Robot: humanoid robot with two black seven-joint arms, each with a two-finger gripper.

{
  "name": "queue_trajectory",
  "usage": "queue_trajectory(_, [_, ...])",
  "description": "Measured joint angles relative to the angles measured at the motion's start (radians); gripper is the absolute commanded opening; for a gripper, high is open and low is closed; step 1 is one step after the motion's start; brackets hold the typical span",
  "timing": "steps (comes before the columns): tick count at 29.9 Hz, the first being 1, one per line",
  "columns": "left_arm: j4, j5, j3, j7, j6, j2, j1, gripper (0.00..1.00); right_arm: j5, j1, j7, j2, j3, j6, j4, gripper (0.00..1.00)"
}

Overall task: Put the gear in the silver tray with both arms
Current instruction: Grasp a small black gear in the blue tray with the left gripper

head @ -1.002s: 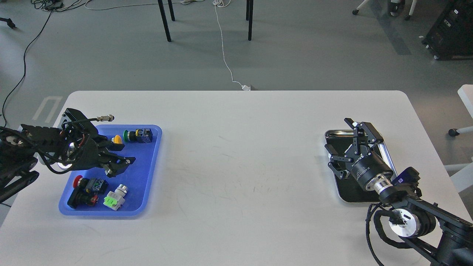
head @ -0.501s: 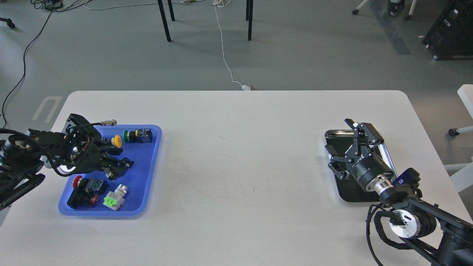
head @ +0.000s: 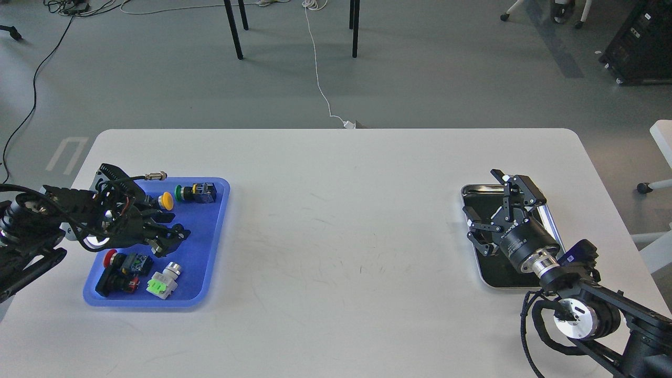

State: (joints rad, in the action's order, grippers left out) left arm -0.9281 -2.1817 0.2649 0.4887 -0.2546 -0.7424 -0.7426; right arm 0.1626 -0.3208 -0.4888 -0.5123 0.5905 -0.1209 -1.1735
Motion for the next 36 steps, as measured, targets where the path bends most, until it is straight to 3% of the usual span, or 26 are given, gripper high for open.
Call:
queue_trajectory(8, [0.023, 0.000, -0.006, 0.000, 0.000, 0.013, 0.000, 0.53, 0.000, 0.002, 0.000, 0.000, 0.001, 0.000, 0.000, 0.99])
queue_trajectory(13, [0.027, 0.000, -0.008, 0.000, 0.000, 0.015, 0.000, 0.48, 0.000, 0.002, 0.000, 0.000, 0.001, 0.000, 0.000, 0.99])
queue_trajectory(17, [0.028, 0.000, -0.011, 0.000, 0.000, 0.017, 0.000, 0.31, 0.000, 0.002, 0.000, 0.000, 0.001, 0.000, 0.000, 0.99])
queue_trajectory(23, [0.030, 0.000, -0.027, 0.001, 0.001, 0.017, -0.001, 0.18, 0.000, 0.002, 0.000, 0.000, 0.001, 0.000, 0.001, 0.99])
queue_trajectory(36, [0.023, -0.001, -0.029, -0.002, -0.003, 0.015, -0.025, 0.16, 0.000, 0.002, 0.000, 0.001, 0.002, 0.001, 0.002, 0.99])
